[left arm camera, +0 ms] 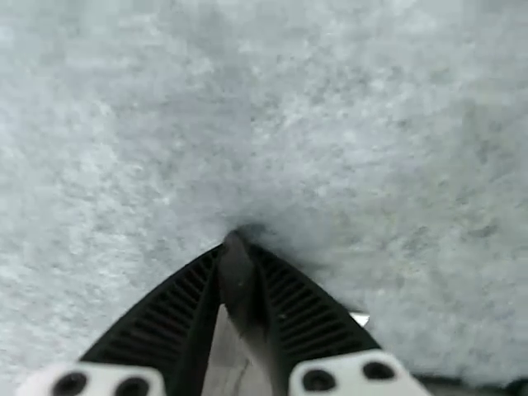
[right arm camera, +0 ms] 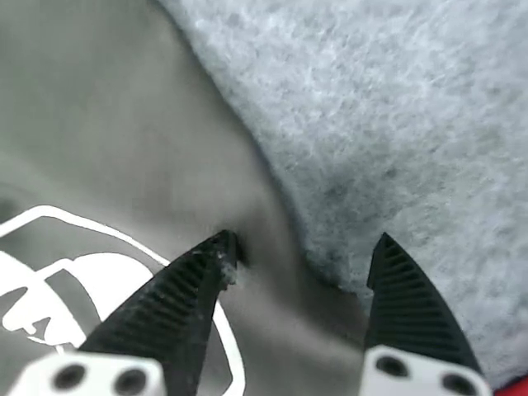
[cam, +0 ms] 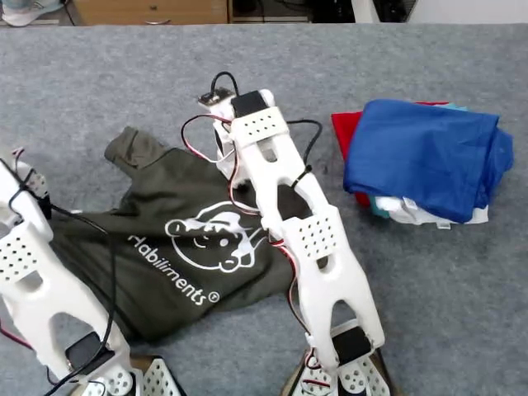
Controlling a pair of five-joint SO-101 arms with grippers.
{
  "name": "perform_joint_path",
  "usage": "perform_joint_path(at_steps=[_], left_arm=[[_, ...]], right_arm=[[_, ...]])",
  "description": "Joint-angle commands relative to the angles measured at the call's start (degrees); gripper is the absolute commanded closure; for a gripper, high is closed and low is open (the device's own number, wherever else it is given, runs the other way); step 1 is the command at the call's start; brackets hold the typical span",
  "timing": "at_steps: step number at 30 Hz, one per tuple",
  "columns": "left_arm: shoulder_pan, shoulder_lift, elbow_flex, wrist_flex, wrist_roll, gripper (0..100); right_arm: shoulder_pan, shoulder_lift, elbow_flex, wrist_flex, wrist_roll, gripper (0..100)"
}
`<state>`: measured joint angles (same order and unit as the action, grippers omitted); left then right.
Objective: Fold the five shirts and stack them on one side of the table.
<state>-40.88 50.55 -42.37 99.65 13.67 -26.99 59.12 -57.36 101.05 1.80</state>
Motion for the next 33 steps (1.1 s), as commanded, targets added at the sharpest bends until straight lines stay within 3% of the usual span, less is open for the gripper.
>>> perform_joint_path(at_steps=[1,10,17,26,33], left_arm=[[-1.6,-8.9,1.1,1.4,-5.7,98],[-7.3,-45.3,32.7,1.4,-21.2,98],[-25.7,-72.1,40.2,1.2,-34.6,98],[-47.6,-76.1,36.1,1.2,-50.3,98],[-53.6,-76.1,36.0,1.2,-56.1,98]], right_arm=[[0.4,-3.2,-5.2,1.2,-0.3,73.4],[-8.0,-5.7,-11.6,0.5,0.0,73.4],[-11.5,-2.9,-11.9,-3.6,-0.4,73.4],[-18.2,-2.7,-16.0,-4.0,-0.4,73.5],[-28.9,-0.7,-14.4,-5.1,-0.4,73.7]])
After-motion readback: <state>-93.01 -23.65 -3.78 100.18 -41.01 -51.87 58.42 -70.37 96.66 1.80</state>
